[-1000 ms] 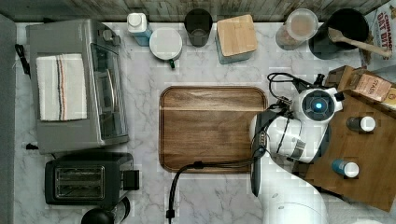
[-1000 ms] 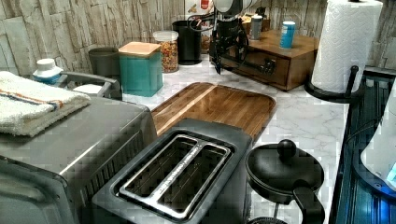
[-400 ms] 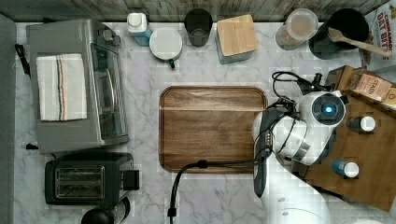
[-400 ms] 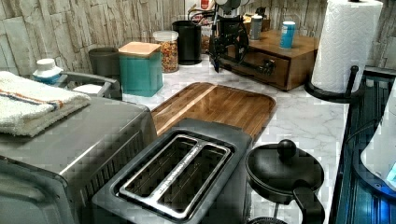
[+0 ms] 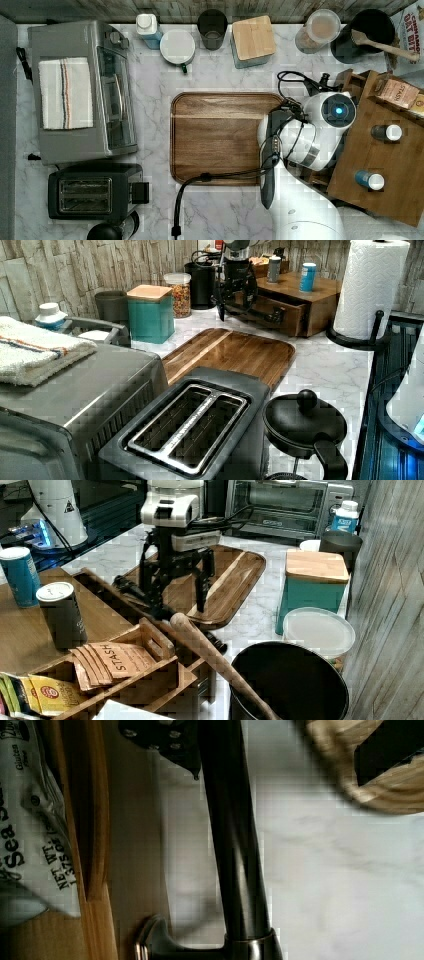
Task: Open the drawer.
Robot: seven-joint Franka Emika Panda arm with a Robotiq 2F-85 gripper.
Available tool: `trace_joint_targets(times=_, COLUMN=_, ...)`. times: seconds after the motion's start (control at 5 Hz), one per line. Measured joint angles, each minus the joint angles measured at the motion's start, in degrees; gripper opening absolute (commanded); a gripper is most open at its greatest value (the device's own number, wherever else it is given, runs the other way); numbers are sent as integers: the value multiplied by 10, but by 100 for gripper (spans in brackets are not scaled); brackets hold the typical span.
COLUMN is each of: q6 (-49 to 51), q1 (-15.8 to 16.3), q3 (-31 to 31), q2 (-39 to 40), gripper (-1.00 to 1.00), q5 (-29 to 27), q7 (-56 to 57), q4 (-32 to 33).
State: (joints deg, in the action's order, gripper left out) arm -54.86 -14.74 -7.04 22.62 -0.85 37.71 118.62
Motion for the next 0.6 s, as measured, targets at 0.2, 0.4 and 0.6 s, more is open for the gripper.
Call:
trace_joint_targets(times=0.2, q6=5, q1=18, q3=10, q2=0, gripper=100, q5=-4, q7=-8, q4=-3)
trace_joint_targets(times=0.4, q6=15, q1=49, q3=10, q2=2, gripper=100, q5=-4, q7=-69, q4=-10)
trace_joint_targets(times=0.6, q6=16, q1=66, q3=24, q2=9, gripper=100, q5=-4, q7=-114, q4=-21)
